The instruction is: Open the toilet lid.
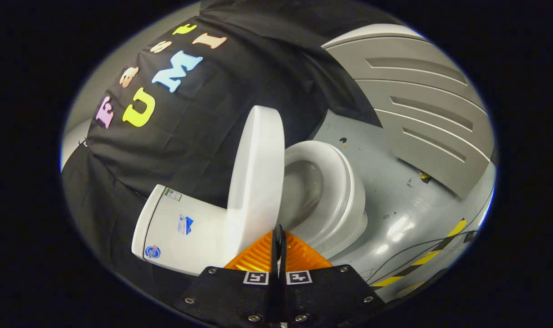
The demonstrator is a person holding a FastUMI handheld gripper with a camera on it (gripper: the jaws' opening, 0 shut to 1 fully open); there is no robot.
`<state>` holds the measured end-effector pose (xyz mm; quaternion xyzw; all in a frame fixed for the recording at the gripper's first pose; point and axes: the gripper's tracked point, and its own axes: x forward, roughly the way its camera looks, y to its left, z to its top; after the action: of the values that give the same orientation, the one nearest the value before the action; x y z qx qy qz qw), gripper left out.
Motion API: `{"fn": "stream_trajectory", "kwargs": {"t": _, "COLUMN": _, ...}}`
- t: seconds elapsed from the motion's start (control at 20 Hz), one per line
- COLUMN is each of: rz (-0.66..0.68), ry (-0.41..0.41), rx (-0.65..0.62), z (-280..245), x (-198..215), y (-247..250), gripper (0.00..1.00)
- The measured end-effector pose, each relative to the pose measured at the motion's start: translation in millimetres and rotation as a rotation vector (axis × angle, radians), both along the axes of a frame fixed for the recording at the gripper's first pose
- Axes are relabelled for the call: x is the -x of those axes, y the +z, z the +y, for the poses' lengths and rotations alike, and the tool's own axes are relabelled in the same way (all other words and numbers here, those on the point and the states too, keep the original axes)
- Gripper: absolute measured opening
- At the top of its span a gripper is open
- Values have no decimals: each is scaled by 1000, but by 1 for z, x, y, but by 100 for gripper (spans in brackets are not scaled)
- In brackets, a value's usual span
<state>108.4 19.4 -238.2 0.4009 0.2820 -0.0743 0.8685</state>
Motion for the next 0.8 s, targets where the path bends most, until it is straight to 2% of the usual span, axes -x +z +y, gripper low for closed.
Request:
{"fn": "stream_trajectory", "kwargs": {"t": 0.4, "rz": -59, "ry": 9, "rx": 215, "z": 33, "x": -7, "y": 55, "gripper": 0}}
{"fn": "stream_trajectory", "kwargs": {"t": 0.6, "rz": -67, "ry": -10, "rx": 205, "z": 42, "x": -9, "y": 66, "gripper": 0}}
{"fn": "stream_trajectory", "kwargs": {"t": 0.8, "rz": -75, "ry": -2, "rx": 250, "z": 51, "x": -11, "y": 73, "gripper": 0}}
